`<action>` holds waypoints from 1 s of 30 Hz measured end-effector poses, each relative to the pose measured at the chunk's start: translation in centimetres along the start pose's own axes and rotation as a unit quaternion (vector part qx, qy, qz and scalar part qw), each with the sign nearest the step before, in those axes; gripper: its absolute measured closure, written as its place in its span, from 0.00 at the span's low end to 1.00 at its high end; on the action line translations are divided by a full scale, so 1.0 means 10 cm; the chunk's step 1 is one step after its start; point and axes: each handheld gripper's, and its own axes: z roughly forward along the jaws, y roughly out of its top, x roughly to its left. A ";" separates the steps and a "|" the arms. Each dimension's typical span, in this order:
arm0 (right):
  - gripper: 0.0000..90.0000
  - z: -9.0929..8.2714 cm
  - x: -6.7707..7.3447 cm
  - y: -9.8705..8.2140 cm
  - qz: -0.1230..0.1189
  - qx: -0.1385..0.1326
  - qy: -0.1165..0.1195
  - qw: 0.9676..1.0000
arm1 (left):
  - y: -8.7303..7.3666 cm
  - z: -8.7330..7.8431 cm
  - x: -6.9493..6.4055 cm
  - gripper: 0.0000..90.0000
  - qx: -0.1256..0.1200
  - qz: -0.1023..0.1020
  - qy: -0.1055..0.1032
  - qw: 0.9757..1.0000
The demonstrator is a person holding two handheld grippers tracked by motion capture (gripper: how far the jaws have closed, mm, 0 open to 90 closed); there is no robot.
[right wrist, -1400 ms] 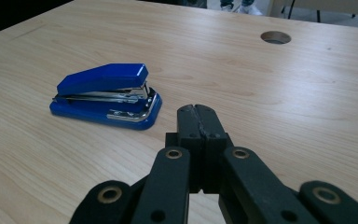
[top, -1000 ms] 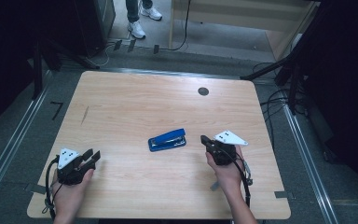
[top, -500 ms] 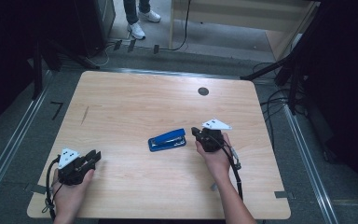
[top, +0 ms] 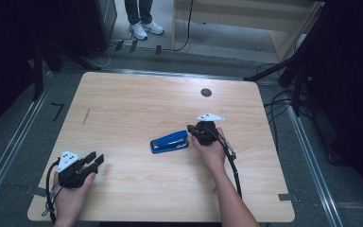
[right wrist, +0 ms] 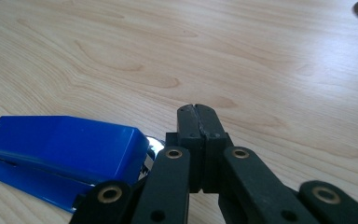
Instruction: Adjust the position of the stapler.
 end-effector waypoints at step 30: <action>1.00 0.30 -0.09 -0.03 -0.014 0.035 0.045 0.998 | 0.00 0.00 0.01 0.64 0.003 -0.006 -0.005 1.000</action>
